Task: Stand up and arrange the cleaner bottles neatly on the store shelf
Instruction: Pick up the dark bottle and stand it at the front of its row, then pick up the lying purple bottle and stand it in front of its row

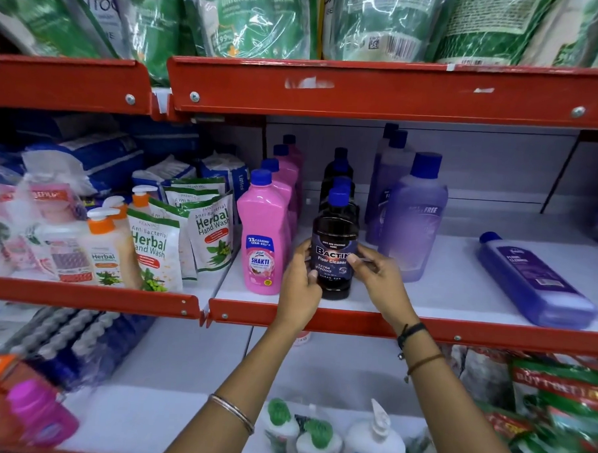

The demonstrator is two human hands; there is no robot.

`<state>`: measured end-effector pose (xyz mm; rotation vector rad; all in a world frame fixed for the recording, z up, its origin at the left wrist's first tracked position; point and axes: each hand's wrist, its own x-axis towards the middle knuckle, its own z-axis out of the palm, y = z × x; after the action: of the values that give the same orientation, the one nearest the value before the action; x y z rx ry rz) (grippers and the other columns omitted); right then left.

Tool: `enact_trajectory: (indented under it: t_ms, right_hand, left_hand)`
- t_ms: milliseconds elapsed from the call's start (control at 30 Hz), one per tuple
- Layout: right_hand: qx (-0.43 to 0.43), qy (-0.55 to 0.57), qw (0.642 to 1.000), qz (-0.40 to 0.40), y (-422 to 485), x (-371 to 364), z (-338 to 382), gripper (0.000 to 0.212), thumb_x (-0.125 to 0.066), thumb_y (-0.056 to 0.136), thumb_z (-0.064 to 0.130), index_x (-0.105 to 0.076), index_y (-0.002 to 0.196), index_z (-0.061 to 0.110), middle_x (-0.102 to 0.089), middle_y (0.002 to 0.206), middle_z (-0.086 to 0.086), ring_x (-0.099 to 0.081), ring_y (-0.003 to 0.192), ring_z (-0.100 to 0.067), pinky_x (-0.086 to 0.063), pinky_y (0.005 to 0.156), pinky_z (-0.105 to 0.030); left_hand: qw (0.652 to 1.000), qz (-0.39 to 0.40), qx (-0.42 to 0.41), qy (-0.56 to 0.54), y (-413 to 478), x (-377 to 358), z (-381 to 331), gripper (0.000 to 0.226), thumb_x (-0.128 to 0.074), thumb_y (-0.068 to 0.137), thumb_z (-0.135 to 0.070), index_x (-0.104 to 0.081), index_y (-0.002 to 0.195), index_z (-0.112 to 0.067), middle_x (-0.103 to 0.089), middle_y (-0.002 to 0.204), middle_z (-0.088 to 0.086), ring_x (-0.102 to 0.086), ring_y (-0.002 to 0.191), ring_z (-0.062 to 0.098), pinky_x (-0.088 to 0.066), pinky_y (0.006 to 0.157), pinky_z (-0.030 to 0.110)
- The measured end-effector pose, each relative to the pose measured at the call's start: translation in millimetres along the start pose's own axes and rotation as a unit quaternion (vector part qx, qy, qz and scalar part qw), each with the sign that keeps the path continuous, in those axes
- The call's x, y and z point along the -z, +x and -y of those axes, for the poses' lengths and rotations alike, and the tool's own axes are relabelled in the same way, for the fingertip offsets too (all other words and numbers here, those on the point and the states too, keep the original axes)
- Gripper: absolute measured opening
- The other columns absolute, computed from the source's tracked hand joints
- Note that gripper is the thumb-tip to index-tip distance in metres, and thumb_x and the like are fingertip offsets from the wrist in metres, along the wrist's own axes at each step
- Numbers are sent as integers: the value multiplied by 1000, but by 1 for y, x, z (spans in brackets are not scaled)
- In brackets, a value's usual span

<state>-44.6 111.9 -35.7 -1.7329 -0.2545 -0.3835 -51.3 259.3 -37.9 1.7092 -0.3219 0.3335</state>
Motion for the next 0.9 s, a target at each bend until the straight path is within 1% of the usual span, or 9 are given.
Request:
enact_trajectory:
  t_ms: [67,167,333,433,533,600,733,833,900]
  right_hand:
    - [2,3,1000,-5,1,0,3,31,-58,91,16,-58,120,27,-68,115,0,-64,109,-16,-51,99,-42]
    - [2,6,1000,-16,1,-2,3,33,-57,91,15,-59,123,24,-68,117,-1,-63,110,-14,-50,99,-40]
    - [-14,11,999,-50,-7,6,9,31,-58,90,12,-61,121,10,-68,113,-5,-62,101,-5,-50,95,-30]
    - [-11,34,995,-89,-18,32,11,24,-61,89,19,-63,113,16,-68,113,-10,-64,104,-16,-51,94,-35]
    - [-4,21,993,-116,-27,78,11,17,-61,88,25,-61,105,24,-70,107,-14,-68,100,-23,-55,84,-35]
    - [10,-52,987,-152,-32,120,7,18,-61,87,30,-61,105,26,-72,103,-10,-69,97,-22,-54,82,-34]
    - [11,-254,937,-241,-34,208,-5,21,-58,88,10,-65,107,5,-70,103,-14,-66,97,-32,-42,81,-19]
    - [-70,-299,920,-244,-30,258,-12,29,-57,88,9,-60,115,0,-64,119,-24,-59,108,-38,-42,88,-31]
    - [-129,-290,922,-222,-26,284,-18,36,-59,89,13,-55,121,-2,-60,125,-24,-56,114,-38,-40,91,-32]
  left_hand:
    - [1000,-15,-11,-5,-3,-1,-3,66,-36,76,22,-41,125,-21,-52,112,-7,-53,102,2,-42,88,4]
    - [1000,-24,-19,-5,-5,-1,-4,62,-38,79,19,-40,120,-28,-52,113,-5,-52,103,-1,-40,83,0]
    - [994,-89,-46,42,-16,-13,0,54,-41,83,10,-41,130,-18,-48,130,2,-46,123,15,-31,96,1]
    - [972,-161,-154,69,-36,-38,-12,40,-45,86,4,-47,124,-9,-48,133,10,-43,127,16,-30,106,12]
    - [966,-79,-238,62,-45,-77,-24,33,-45,87,6,-52,117,-4,-54,127,12,-48,124,19,-37,108,28]
    - [972,-18,-230,49,-41,-111,-34,33,-44,86,3,-52,117,-5,-56,124,11,-51,119,20,-41,105,33]
    - [986,70,-148,29,-23,-181,-51,32,-46,88,-6,-49,120,-9,-53,126,6,-49,118,14,-39,103,30]
    - [985,170,-23,36,-6,-226,-59,35,-48,92,-13,-45,126,-8,-48,135,9,-46,125,18,-35,99,20]
    - [968,228,63,80,6,-260,-56,39,-42,95,-19,-41,131,-3,-44,142,16,-37,134,30,-31,107,27]
